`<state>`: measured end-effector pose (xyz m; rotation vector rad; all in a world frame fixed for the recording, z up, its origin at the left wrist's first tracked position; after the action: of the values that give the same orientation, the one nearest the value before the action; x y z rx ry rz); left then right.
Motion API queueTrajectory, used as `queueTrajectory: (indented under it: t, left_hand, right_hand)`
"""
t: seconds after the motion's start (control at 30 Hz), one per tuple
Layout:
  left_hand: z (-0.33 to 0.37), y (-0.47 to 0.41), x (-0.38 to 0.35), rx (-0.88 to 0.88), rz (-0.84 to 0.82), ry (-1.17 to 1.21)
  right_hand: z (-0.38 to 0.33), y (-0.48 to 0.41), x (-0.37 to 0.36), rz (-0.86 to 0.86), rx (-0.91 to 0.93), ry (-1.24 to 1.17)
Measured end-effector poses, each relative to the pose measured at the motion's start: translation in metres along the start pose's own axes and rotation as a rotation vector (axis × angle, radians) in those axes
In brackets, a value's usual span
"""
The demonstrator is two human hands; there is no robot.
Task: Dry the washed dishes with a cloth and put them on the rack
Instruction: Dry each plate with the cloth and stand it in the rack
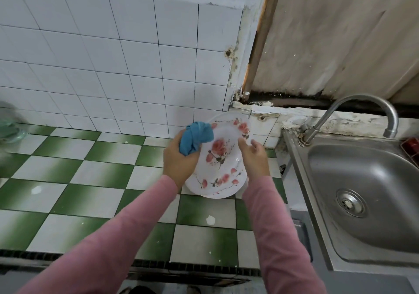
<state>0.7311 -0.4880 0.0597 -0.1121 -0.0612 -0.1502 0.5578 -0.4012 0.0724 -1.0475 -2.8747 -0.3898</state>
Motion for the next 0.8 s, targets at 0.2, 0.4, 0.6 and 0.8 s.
queueTrajectory:
  t: [0.2, 0.4, 0.6, 0.8]
  left_hand:
    - [-0.009, -0.005, 0.011, 0.399, 0.064, 0.399]
    - [-0.022, -0.009, 0.019, 0.538, 0.012, 0.481]
    - [-0.02, -0.007, 0.021, 0.429, 0.325, 0.237]
    - [-0.021, -0.004, -0.001, -0.051, 0.056, -0.777]
  right_hand:
    - [0.051, 0.009, 0.013, 0.096, -0.12, -0.195]
    - [0.071, 0.013, 0.011, -0.075, -0.217, -0.75]
    - [0.068, 0.013, 0.005, -0.039, -0.273, -0.8]
    - [0.053, 0.012, -0.001, -0.071, -0.248, -0.716]
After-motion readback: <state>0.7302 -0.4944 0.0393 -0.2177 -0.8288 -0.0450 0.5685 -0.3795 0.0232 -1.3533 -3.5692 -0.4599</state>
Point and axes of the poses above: each hand's wrist, its own y-axis away from the middle knuckle, its own x-axis out of the back of the hand, z = x × y, the point moved 4 cm from there along -y, towards the middle knuckle, and after that the axes turned 5 degrees about x, right-handed, at the moved point
